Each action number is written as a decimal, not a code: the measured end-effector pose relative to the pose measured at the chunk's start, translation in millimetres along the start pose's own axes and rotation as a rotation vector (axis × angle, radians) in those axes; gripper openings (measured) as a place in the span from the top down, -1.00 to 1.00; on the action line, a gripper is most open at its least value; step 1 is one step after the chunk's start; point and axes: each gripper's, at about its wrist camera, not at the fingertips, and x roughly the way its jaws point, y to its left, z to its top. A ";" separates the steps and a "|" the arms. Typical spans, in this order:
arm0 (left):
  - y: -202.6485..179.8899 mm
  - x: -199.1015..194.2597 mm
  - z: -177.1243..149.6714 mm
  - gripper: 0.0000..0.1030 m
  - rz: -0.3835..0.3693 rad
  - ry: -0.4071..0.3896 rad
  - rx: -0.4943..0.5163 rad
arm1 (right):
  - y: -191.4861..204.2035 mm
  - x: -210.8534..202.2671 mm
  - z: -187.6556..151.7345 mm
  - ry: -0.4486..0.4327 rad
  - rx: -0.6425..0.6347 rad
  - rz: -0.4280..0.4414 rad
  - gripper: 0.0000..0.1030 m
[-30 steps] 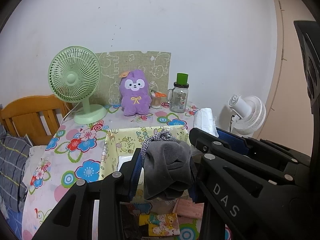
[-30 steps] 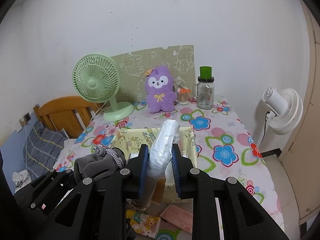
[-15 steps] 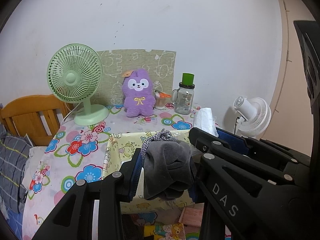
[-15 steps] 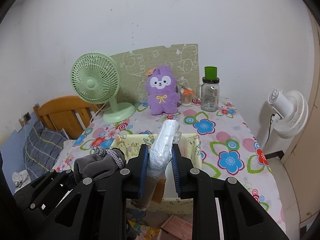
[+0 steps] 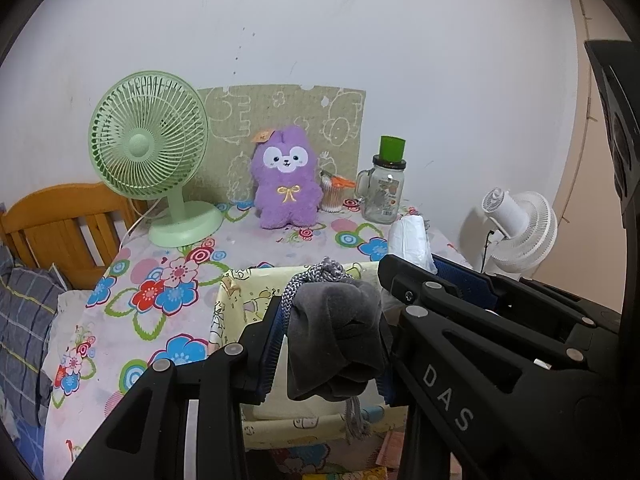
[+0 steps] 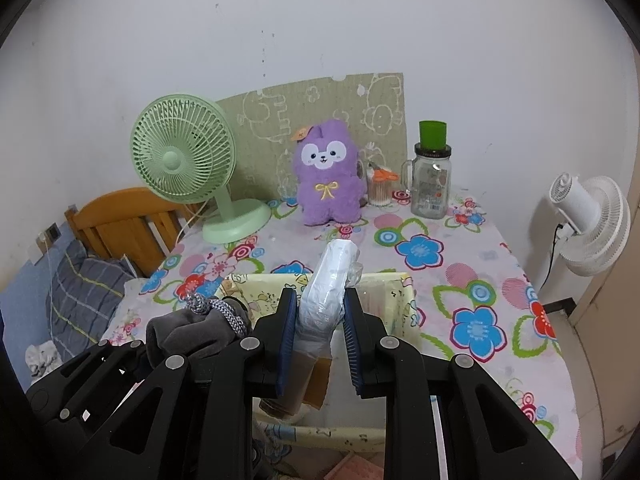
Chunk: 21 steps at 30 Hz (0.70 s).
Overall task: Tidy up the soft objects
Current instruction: 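Lower and release the white roll into the box with right tool while left tool releases the grey sock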
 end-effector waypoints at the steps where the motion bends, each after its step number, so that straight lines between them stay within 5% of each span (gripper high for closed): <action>1: 1.3 2.2 0.4 0.22 0.002 0.003 -0.002 | 0.3 3.3 0.6 0.004 -0.001 0.003 0.49; 21: 16.5 44.7 -4.7 0.19 0.008 0.082 -0.028 | 0.5 53.3 -1.6 0.088 -0.015 0.022 0.49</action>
